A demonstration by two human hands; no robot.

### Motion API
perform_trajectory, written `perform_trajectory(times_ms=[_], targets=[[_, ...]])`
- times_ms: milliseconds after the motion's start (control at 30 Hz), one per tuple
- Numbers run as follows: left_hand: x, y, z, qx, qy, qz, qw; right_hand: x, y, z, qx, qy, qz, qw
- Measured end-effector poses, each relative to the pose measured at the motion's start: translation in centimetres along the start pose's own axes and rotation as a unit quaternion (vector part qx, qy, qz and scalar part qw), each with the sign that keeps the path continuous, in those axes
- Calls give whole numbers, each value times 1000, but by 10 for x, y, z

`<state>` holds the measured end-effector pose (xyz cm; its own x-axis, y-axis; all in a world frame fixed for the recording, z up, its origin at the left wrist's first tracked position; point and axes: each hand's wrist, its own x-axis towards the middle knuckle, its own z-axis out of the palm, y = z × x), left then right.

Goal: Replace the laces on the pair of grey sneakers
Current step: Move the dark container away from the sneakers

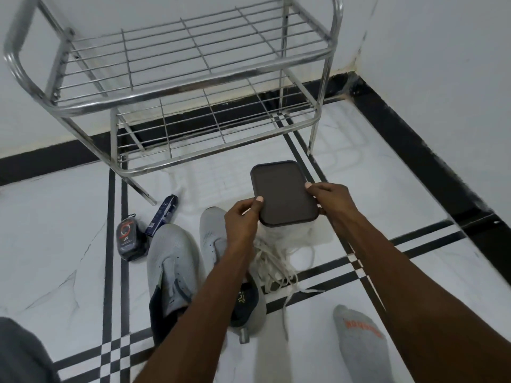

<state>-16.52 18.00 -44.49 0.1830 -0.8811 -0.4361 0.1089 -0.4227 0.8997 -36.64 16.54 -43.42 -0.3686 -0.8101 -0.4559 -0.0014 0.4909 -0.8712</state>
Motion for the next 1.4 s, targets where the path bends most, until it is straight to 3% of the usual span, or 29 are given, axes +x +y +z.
perform_trajectory(times_ms=[300,500,667,867,1200,1400], targets=[[-40,40,52,-49,10,66,997,-30,-28,-40,146,113,-101,978],[-53,71,55,-74,-9,128,989,-42,-65,-41,211,126,-151,958],[-50,102,50,-107,-5,182,977,-35,-107,-29,192,115,-176,959],[-33,126,41,-104,2,161,981,-18,-138,-17,151,78,-163,972],[-21,119,33,-107,24,151,983,-6,-132,5,160,62,-163,972],[-4,147,42,-145,12,128,981,11,-156,14,169,81,-153,970]])
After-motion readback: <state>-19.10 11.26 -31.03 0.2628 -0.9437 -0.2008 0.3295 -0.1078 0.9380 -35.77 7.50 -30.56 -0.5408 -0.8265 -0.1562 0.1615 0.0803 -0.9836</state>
